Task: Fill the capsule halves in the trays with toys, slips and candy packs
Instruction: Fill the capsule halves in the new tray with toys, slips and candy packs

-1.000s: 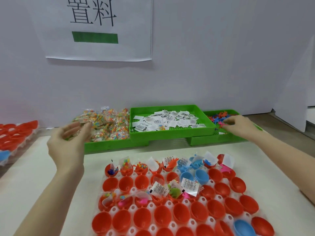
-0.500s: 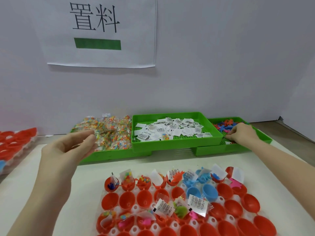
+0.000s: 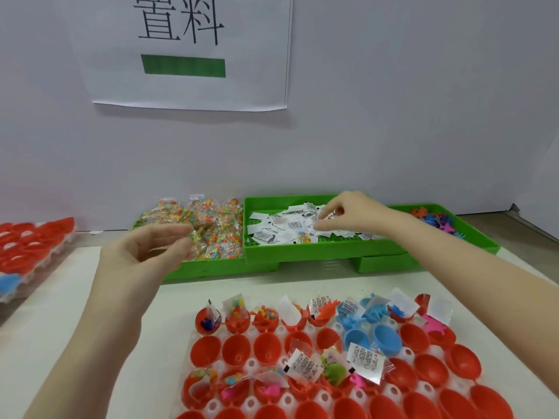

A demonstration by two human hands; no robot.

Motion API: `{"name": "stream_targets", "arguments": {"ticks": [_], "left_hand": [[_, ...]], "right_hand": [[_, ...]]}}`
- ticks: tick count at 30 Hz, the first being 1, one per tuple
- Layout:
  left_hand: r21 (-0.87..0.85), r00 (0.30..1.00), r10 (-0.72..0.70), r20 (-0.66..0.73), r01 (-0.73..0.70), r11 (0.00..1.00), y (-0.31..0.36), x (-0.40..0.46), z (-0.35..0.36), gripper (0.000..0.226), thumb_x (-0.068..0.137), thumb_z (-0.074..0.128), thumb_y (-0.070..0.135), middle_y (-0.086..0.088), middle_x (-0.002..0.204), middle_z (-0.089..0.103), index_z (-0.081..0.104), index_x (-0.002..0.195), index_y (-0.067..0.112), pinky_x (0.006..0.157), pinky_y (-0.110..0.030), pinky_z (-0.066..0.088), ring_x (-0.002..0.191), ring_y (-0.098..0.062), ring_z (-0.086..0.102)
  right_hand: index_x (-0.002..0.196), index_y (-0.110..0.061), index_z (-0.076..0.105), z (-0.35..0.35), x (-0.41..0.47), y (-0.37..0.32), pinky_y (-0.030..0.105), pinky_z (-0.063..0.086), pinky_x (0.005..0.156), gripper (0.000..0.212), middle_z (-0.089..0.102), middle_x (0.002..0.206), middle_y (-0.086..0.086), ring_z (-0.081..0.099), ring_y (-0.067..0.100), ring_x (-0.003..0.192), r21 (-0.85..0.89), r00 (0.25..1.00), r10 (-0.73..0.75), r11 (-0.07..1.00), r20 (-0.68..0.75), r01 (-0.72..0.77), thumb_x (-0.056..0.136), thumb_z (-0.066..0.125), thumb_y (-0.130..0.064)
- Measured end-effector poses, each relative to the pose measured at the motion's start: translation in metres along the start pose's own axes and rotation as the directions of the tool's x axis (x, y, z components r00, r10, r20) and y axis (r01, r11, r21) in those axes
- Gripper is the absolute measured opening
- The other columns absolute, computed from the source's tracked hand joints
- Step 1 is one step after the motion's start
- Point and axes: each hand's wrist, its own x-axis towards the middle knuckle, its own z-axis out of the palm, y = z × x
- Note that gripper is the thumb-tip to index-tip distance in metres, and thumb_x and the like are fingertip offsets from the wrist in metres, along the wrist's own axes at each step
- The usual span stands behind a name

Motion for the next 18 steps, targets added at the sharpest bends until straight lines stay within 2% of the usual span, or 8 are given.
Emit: {"name": "stream_targets", "arguments": {"ticks": [2, 4, 8, 11, 13, 15, 18], "left_hand": [[0.013, 1.0, 0.01, 0.009, -0.01, 1.0, 0.002, -0.002, 0.003, 0.023, 0.078, 0.066, 0.002, 0.015, 0.064, 0.069, 0.068, 0.075, 0.025, 0.058, -0.004, 0.046, 0.059, 0.004, 0.062], [0.02, 1.0, 0.012, 0.018, -0.012, 1.0, 0.004, -0.004, 0.006, 0.022, 0.077, 0.066, 0.002, 0.016, 0.064, 0.068, 0.068, 0.075, 0.024, 0.056, -0.004, 0.044, 0.058, 0.005, 0.061], [0.008, 1.0, 0.0, 0.023, 0.0, 1.0, 0.007, -0.005, 0.008, 0.021, 0.078, 0.066, 0.003, 0.017, 0.062, 0.067, 0.068, 0.074, 0.024, 0.057, -0.004, 0.045, 0.06, 0.003, 0.061], [-0.004, 1.0, -0.008, 0.014, 0.008, 1.0, 0.007, -0.004, 0.007, 0.02, 0.078, 0.066, 0.004, 0.015, 0.061, 0.067, 0.068, 0.075, 0.023, 0.059, -0.006, 0.047, 0.059, 0.002, 0.061], [-0.012, 0.999, -0.025, 0.032, 0.026, 1.0, 0.009, -0.005, 0.008, 0.018, 0.078, 0.067, 0.005, 0.013, 0.063, 0.068, 0.069, 0.076, 0.023, 0.061, -0.009, 0.048, 0.062, -0.001, 0.062], [-0.005, 0.995, -0.045, 0.089, 0.046, 0.999, 0.012, -0.008, 0.013, 0.014, 0.078, 0.067, 0.009, 0.01, 0.066, 0.07, 0.07, 0.077, 0.022, 0.059, -0.006, 0.047, 0.064, 0.0, 0.063], [-0.045, 0.964, -0.133, 0.23, 0.147, 0.988, 0.023, -0.019, 0.029, 0.007, 0.077, 0.066, 0.023, 0.007, 0.076, 0.073, 0.072, 0.076, 0.023, 0.064, -0.007, 0.05, 0.072, -0.004, 0.067]], "right_hand": [[0.096, -0.022, 0.071, 0.007, 0.001, -0.004, 0.02, 0.025, 0.048, 0.027, 0.033, 0.055, -0.017, 0.031, -0.001, 0.052, -0.008, 1.0, 0.026, 1.0, -0.004, -0.026, 0.074, 0.073, -0.038], [0.095, -0.02, 0.072, 0.011, 0.001, -0.005, 0.023, 0.029, 0.051, 0.028, 0.037, 0.057, -0.018, 0.034, -0.001, 0.053, 0.017, 0.997, 0.054, 0.998, -0.047, -0.053, 0.071, 0.077, -0.033], [0.085, -0.02, 0.073, 0.012, 0.0, -0.003, 0.023, 0.029, 0.048, 0.015, 0.044, 0.051, -0.013, 0.039, 0.002, 0.05, -0.021, 0.992, 0.043, 0.999, -0.115, -0.045, 0.073, 0.074, -0.03], [0.082, -0.017, 0.071, 0.007, -0.003, -0.001, 0.023, 0.026, 0.047, 0.018, 0.04, 0.052, -0.013, 0.037, 0.003, 0.05, 0.022, 0.982, 0.045, 0.999, -0.183, -0.042, 0.075, 0.073, -0.034], [0.084, -0.013, 0.071, 0.001, -0.01, -0.002, 0.022, 0.025, 0.048, 0.022, 0.038, 0.051, -0.01, 0.034, 0.005, 0.05, 0.158, 0.964, 0.07, 0.987, -0.256, -0.03, 0.076, 0.073, -0.034], [0.085, -0.009, 0.071, -0.007, -0.023, -0.008, 0.019, 0.025, 0.047, 0.024, 0.037, 0.051, -0.006, 0.031, 0.007, 0.049, 0.38, 0.947, 0.109, 0.925, -0.303, 0.015, 0.076, 0.073, -0.032], [0.079, -0.018, 0.073, -0.013, -0.06, -0.031, 0.014, 0.026, 0.048, 0.016, 0.035, 0.049, -0.008, 0.031, 0.006, 0.048, 0.572, 0.938, 0.072, 0.807, -0.339, 0.145, 0.071, 0.074, -0.032]]}}
